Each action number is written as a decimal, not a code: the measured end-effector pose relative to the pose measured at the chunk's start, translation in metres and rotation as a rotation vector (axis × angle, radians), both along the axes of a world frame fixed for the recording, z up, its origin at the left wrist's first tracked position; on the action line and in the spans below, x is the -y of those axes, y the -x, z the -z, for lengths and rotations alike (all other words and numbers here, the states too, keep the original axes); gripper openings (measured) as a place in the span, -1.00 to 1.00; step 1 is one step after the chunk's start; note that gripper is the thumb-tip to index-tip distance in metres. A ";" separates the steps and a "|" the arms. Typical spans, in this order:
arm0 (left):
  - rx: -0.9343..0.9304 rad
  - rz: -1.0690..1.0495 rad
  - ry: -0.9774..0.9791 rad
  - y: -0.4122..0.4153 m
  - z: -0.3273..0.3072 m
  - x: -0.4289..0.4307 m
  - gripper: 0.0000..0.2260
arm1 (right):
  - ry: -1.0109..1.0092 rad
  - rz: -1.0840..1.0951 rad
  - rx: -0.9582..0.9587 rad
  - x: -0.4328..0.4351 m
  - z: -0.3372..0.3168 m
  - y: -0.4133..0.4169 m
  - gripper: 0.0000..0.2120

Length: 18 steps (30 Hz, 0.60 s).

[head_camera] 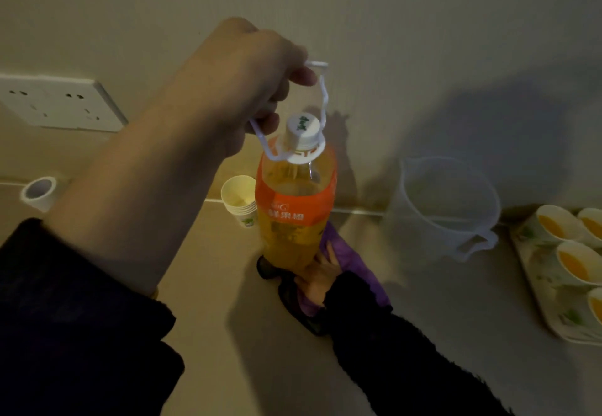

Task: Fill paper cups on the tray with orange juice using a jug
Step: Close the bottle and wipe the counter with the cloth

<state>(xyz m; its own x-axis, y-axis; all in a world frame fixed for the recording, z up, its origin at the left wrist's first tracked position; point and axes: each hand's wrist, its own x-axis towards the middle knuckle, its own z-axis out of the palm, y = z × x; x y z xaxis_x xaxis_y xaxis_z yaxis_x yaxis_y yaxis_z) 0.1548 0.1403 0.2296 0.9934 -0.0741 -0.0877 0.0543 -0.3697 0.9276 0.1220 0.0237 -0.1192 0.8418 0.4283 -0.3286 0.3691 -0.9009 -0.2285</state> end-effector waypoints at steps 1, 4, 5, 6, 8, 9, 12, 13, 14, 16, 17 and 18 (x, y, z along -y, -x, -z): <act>-0.009 -0.008 0.008 0.001 -0.001 0.002 -0.77 | -0.019 -0.027 0.008 -0.001 -0.001 0.005 -0.29; -0.035 -0.024 0.050 0.004 -0.004 0.009 -0.77 | -0.027 0.005 0.072 0.000 0.008 0.025 -0.28; -0.046 -0.028 0.078 0.005 -0.005 0.011 -0.78 | -0.008 0.033 0.051 0.001 0.007 0.033 -0.25; -0.061 -0.031 0.116 0.007 -0.006 0.014 -0.79 | 0.007 0.062 0.035 0.004 0.004 0.041 -0.24; -0.105 -0.029 0.216 0.011 -0.008 0.022 -0.80 | 0.054 0.065 0.081 0.008 -0.007 0.059 -0.35; -0.132 -0.026 0.271 0.012 -0.009 0.026 -0.81 | 0.097 0.101 0.028 0.010 -0.006 0.068 -0.44; -0.226 -0.031 0.437 0.016 -0.011 0.041 -0.85 | 0.089 0.116 0.018 0.020 0.013 0.089 -0.56; -0.255 -0.039 0.491 0.018 -0.012 0.047 -0.86 | 0.083 0.118 0.024 0.025 0.015 0.097 -0.56; -0.276 -0.060 0.545 0.018 -0.012 0.050 -0.87 | 0.092 0.113 0.030 0.025 0.013 0.103 -0.56; -0.299 -0.109 0.643 0.019 -0.010 0.061 -0.88 | 0.100 0.128 0.055 0.030 0.012 0.117 -0.57; -0.306 -0.134 0.678 0.020 -0.009 0.066 -0.87 | 0.099 0.134 0.051 0.033 0.013 0.123 -0.57; -0.312 -0.155 0.704 0.020 -0.006 0.070 -0.86 | 0.103 0.142 0.041 0.034 0.013 0.130 -0.57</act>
<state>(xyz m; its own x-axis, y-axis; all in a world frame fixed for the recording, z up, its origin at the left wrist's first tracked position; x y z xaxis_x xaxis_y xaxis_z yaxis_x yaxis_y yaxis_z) 0.1350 0.0703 0.2361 0.9342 -0.0787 -0.3480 0.3537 0.3329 0.8741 -0.0078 -0.0102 -0.1325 0.9051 0.2702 -0.3284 0.2439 -0.9624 -0.1197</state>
